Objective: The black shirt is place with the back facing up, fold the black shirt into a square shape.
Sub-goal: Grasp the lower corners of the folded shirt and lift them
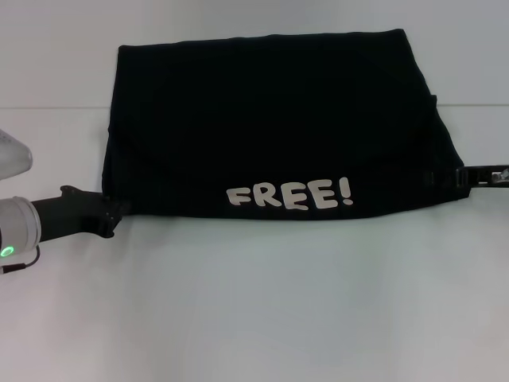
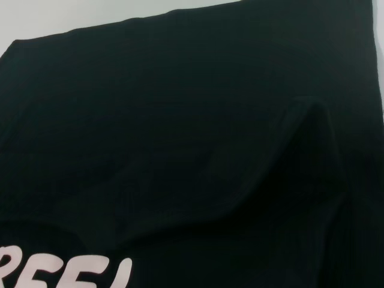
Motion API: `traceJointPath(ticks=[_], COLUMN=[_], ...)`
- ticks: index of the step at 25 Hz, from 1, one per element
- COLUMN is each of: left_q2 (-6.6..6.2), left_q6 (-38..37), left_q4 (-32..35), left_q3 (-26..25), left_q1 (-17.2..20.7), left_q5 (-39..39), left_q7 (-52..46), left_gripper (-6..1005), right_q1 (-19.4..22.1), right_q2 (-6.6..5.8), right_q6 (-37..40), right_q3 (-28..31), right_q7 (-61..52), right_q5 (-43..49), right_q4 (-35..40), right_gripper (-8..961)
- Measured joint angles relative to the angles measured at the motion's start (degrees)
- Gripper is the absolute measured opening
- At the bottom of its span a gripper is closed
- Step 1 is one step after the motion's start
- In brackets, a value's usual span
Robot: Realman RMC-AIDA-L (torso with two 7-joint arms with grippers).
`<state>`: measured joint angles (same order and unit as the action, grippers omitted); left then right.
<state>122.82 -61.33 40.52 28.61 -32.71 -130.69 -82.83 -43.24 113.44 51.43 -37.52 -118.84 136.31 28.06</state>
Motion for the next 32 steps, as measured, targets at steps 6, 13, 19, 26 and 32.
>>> traceJointPath(ticks=[6, 13, 19, 26, 32], left_q2=[-0.05, -0.04, -0.03, -0.09, -0.15], left_q6=[0.1, 0.2, 0.4, -4.3, -14.9], left_q4=[-0.2, -0.1, -0.1, 2.3, 6.8], left_q3=[0.0, 0.0, -0.2, -0.6, -2.2], left_q1=[-0.2, -0.3, -0.3, 1.2, 3.9], left_q5=[0.0, 0.0, 0.0, 0.0, 0.0], left_q7=[-0.1, -0.8, -0.8, -3.0, -5.1], left_gripper=[5, 5, 6, 6, 6], right_q1=[0.6, 1.7, 3.1, 7.2, 14.3], right_q2=[-0.03, 0.05, -0.13, -0.08, 3.53], right_q6=[0.0, 0.2, 0.7, 4.6, 10.4], right_q3=[0.0, 0.4, 0.6, 0.7, 0.9], right_q7=[0.5, 1.9, 4.6, 8.5, 10.7], right_q5=[0.0, -0.9, -4.4, -10.5, -13.2], right_q4=[-0.1, 0.5, 0.6, 1.9, 11.2], right_gripper=[496, 207, 64, 35, 34])
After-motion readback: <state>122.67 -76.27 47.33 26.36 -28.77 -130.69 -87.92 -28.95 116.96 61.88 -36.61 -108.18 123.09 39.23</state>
